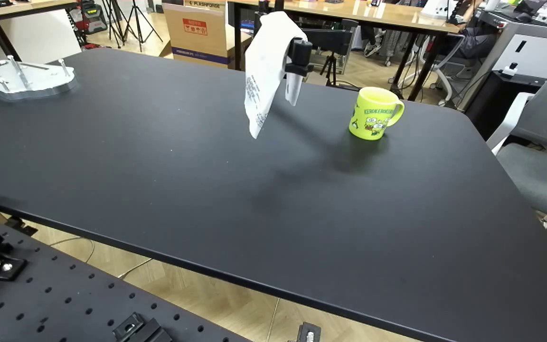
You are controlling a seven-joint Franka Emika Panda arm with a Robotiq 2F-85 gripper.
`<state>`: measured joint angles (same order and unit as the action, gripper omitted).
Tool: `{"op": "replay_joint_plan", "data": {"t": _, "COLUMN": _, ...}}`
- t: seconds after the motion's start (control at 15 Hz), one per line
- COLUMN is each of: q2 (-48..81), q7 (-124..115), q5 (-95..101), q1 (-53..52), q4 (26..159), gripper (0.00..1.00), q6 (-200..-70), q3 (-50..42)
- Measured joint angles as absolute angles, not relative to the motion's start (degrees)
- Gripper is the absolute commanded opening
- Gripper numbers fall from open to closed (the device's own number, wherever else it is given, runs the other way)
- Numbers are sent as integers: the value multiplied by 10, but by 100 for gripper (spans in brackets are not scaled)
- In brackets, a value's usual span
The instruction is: Move the white towel from the metallic object and put it on the table
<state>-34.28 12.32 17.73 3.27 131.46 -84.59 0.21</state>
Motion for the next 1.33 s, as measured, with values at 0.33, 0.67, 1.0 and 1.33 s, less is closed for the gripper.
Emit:
{"op": "replay_joint_plan", "data": {"t": 0.33, "q2": -342, "q7": 123, "q5": 178, "q1": 29, "q4": 1315, "gripper": 100, "q6": -847, "q3": -1}}
{"op": "replay_joint_plan", "data": {"t": 0.67, "q2": -320, "q7": 101, "q5": 229, "q1": 37, "q4": 1314, "gripper": 100, "q6": -958, "q3": -24}}
{"op": "replay_joint_plan", "data": {"t": 1.0, "q2": -254, "q7": 109, "q5": 247, "q1": 41, "q4": 1311, "gripper": 100, "q6": -1087, "q3": -40}}
{"op": "replay_joint_plan", "data": {"t": 1.33, "q2": -167, "q7": 214, "q5": 196, "q1": 17, "q4": 1301, "gripper": 100, "q6": -1139, "q3": -44}}
